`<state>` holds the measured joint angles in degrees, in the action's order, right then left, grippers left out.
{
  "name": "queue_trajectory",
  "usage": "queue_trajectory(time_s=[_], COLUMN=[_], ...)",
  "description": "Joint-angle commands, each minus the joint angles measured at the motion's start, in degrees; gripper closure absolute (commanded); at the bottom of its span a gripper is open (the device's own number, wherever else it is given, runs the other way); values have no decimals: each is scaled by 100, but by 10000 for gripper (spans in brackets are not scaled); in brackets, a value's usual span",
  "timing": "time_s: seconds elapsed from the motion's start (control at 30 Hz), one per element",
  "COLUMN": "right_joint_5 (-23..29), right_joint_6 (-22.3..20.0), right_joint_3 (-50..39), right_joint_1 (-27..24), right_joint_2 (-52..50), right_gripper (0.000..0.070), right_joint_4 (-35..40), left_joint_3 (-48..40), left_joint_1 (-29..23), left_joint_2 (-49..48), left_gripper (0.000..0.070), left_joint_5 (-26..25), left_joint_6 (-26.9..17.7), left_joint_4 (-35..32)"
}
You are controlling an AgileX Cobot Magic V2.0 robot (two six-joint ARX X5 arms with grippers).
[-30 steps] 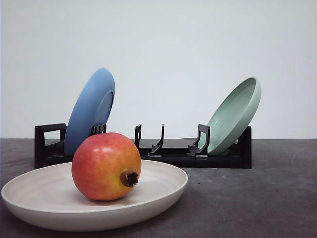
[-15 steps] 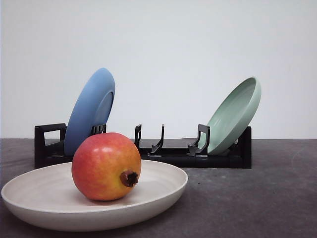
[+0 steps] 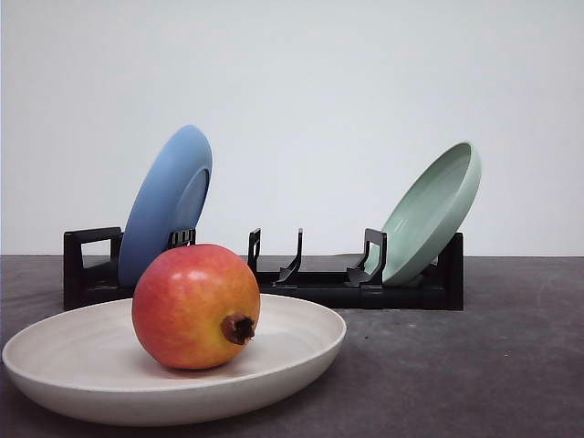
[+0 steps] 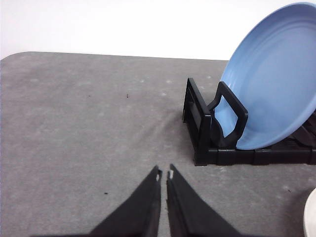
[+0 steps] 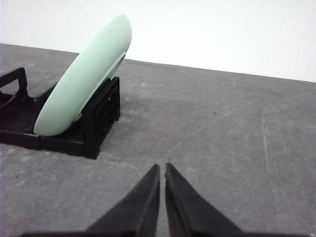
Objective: Place pomegranate in white plate
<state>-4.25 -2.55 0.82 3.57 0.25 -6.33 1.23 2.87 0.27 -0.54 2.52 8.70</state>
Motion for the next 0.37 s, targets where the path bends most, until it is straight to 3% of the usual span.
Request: queue_trajectory(time_s=[0.0, 0.33], right_joint_5=[20, 20], right_joint_6=[61, 60], right_joint_3=[-24, -24], right_joint_1=[-11, -11], right_joint_2=[-4, -4], right_gripper=[683, 683], right_joint_4=[74, 74], left_joint_3=[-55, -56], left_joint_1=[4, 3], left_joint_2=[0, 0], left_gripper=[700, 700], left_joint_5=[-2, -2], left_joint_6=[-50, -50], left_joint_4=[-80, -80])
